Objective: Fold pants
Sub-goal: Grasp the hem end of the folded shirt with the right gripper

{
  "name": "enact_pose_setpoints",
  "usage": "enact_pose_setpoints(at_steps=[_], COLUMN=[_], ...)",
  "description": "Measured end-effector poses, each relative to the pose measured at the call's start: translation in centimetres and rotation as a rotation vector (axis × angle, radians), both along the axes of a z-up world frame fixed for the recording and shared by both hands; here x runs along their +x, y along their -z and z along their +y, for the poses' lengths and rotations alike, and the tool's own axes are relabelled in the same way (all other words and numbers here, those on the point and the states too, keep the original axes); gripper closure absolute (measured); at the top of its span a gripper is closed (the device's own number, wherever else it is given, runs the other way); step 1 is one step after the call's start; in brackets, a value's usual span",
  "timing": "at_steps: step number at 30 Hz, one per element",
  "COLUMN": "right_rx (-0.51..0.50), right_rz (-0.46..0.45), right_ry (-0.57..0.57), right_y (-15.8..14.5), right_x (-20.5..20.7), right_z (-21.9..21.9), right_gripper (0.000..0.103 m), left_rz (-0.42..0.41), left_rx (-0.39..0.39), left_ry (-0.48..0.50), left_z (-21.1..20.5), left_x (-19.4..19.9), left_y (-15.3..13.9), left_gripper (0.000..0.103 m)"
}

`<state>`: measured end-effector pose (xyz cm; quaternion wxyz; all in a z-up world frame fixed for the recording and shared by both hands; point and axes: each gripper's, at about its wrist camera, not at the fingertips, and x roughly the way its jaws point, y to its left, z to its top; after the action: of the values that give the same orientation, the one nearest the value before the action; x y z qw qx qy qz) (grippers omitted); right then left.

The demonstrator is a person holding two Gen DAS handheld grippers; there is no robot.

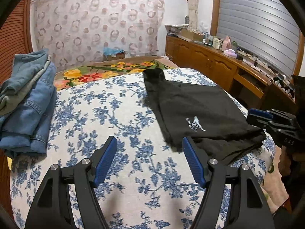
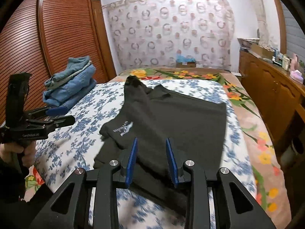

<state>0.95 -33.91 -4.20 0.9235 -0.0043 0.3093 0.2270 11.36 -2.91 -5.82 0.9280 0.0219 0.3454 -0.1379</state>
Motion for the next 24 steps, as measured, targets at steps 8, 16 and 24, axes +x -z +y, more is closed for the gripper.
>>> enact_pose_setpoints(at_steps=[8, 16, 24], right_rx=[-0.053, -0.107, -0.203], right_rz=[0.0, 0.033, 0.048], right_ry=[-0.074, -0.14, -0.249], right_y=[0.6, 1.6, 2.5], right_x=[2.0, 4.1, 5.5], right_z=[3.6, 6.5, 10.5], right_gripper=[0.062, 0.062, 0.062], left_rz=[0.007, 0.018, 0.019], left_rx=[0.001, 0.003, -0.006], left_ry=[-0.05, -0.091, -0.124], left_z=[1.4, 3.0, 4.5], left_x=[0.7, 0.8, 0.8], left_y=[0.8, 1.5, 1.8], left_gripper=[0.031, 0.031, 0.031])
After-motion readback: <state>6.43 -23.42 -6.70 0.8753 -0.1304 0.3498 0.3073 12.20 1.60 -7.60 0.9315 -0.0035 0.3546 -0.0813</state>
